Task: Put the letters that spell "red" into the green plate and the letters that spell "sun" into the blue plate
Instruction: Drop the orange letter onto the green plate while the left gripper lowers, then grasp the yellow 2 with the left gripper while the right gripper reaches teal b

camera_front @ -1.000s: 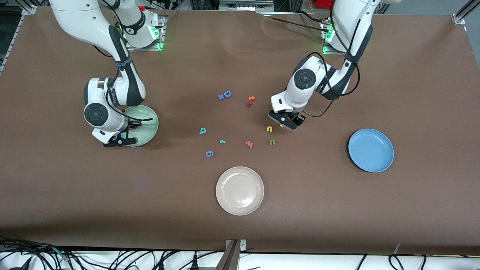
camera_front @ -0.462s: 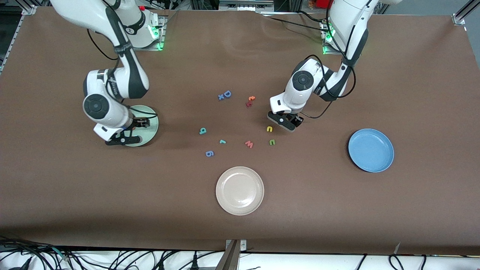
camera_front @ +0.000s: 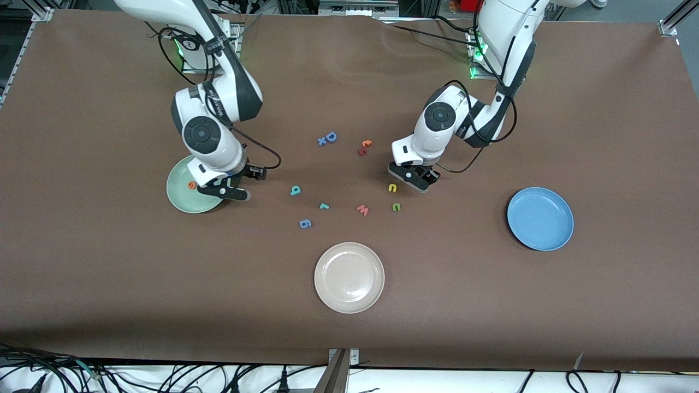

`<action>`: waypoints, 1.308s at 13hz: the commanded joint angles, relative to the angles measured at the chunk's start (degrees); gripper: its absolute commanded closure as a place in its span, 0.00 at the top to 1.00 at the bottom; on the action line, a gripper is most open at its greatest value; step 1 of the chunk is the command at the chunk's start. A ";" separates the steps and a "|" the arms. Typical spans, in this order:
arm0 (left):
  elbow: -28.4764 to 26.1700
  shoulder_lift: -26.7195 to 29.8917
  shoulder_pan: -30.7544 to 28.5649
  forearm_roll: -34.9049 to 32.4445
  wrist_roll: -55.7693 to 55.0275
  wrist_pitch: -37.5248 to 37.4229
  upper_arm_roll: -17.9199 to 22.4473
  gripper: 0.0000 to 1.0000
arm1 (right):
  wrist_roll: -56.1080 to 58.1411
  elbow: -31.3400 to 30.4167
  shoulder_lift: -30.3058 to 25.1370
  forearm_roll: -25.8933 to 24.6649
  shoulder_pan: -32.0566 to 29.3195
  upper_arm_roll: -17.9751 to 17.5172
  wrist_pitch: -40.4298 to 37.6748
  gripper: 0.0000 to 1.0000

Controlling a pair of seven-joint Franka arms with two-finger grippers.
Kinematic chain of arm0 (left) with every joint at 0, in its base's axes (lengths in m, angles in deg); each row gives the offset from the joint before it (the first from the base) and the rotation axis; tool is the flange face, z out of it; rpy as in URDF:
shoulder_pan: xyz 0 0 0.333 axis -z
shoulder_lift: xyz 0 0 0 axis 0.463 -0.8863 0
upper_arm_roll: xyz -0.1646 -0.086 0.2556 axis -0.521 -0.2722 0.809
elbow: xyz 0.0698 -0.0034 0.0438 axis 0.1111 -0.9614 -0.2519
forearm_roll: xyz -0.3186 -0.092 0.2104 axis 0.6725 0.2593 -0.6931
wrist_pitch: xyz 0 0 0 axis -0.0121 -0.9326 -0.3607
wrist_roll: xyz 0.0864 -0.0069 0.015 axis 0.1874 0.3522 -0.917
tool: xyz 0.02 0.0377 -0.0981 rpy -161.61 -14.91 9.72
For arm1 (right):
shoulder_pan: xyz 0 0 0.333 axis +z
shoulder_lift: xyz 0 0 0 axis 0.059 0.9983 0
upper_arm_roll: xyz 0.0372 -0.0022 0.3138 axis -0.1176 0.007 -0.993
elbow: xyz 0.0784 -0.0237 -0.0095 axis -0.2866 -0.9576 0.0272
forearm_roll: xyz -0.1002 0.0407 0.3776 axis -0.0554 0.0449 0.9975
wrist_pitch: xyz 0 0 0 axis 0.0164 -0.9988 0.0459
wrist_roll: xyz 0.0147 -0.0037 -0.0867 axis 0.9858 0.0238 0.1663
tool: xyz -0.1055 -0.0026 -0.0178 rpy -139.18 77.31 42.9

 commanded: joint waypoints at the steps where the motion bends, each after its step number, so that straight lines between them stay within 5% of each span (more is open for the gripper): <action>1: 0.80 -0.99 1.15 -1.69 -0.55 0.70 1.22 0.49 | -9.47 1.75 2.21 0.41 3.28 -0.12 2.88 0.76; 7: 2.30 -1.96 1.32 -1.78 -0.55 0.70 1.22 0.46 | -38.63 9.73 11.60 0.33 8.92 -0.12 6.32 0.72; 10: 2.30 -1.96 1.32 -1.78 -0.46 0.70 1.31 0.29 | -51.65 14.58 16.35 0.15 9.45 0.23 6.32 0.69; 17: 2.30 0.58 0.45 -2.04 0.33 -0.09 4.29 0.11 | -54.16 15.55 18.74 0.32 8.66 0.23 6.59 0.58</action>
